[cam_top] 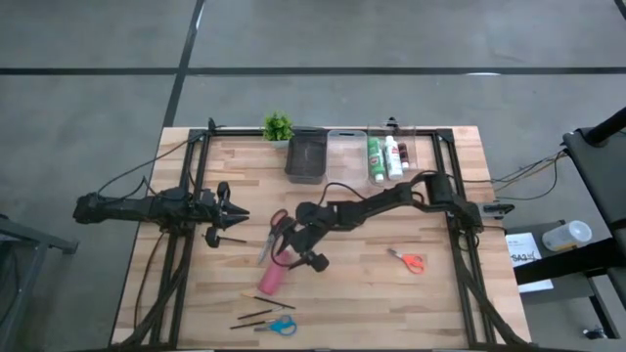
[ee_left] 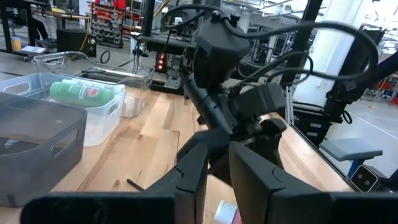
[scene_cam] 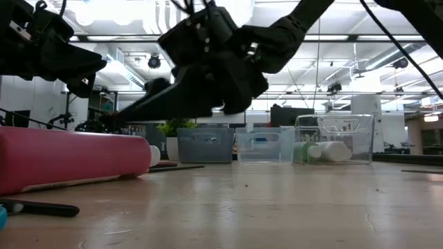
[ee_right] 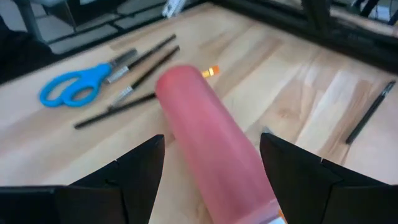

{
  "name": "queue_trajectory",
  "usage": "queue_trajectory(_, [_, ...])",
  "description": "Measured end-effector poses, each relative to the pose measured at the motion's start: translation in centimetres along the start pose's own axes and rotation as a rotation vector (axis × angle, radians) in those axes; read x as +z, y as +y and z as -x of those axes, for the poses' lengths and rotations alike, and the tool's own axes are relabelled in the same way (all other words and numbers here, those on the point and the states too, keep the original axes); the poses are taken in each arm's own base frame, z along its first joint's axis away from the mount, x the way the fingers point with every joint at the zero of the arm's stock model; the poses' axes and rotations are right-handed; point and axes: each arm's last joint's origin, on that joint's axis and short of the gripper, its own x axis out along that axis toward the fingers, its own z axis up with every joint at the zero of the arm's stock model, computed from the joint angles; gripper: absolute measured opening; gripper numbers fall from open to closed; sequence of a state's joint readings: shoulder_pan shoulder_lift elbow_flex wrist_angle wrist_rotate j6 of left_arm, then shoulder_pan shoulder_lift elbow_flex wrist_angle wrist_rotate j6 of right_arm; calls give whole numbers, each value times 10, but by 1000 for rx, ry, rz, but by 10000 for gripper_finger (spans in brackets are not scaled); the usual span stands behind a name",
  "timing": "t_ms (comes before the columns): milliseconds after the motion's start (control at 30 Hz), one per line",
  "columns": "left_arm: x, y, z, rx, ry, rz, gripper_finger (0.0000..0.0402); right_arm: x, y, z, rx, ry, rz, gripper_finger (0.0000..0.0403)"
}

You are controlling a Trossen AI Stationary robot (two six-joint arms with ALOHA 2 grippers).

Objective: Pick & Place Paint Supplies
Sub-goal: Put the pink paint bottle into the transparent bin

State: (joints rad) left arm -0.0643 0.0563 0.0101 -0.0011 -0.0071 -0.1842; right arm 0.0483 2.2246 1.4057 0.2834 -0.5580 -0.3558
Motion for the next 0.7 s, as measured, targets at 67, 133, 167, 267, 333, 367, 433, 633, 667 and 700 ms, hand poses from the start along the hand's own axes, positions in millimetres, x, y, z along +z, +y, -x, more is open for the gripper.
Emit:
queue_trajectory(67, [0,0,0,0,0,0,77,-3,-2,-3,2,25,-2,263])
queue_trajectory(133, [0,0,0,0,0,0,77,-5,-3,-6,3,42,-6,263])
queue_trajectory(167, [0,0,0,1,0,0,77,-5,-4,-8,-1,42,-5,263])
queue_trajectory(267, [0,0,0,1,0,0,77,-6,-5,-9,-19,61,0,263])
queue_trajectory(333, [0,0,0,1,0,0,77,-7,-6,-11,-32,68,17,263])
queue_trajectory(367, [0,0,0,1,1,0,77,-8,-6,-11,-35,73,19,263])
queue_trajectory(433, [0,0,0,1,0,0,77,-12,-7,-12,-32,92,7,263])
queue_trajectory(633, [0,0,0,1,0,0,77,-19,-5,-14,-17,144,-35,263])
queue_trajectory(667, [0,0,0,0,1,0,77,-20,-4,-14,-14,152,-40,262])
queue_trajectory(700, [0,0,0,1,-1,0,77,-21,-4,-14,-14,153,-39,262])
